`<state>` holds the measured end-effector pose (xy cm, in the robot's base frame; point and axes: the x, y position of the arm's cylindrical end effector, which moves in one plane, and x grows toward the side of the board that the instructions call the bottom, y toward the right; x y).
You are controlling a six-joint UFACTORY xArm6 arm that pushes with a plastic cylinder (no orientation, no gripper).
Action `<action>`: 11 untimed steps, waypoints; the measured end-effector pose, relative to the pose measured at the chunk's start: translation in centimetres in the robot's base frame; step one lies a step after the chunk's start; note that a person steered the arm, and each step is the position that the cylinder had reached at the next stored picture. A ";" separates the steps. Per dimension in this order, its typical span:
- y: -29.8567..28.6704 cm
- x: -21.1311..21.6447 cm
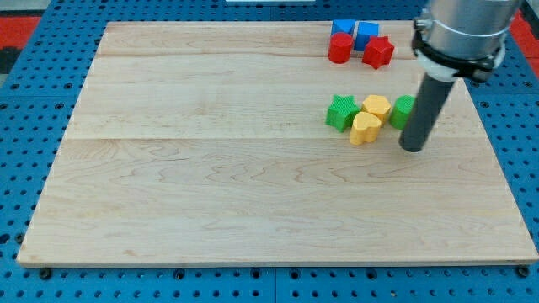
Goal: Place the green circle at the bottom side of the green star
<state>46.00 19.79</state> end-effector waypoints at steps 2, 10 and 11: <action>8.9 -3.1; -14.9 -7.7; -17.4 -3.2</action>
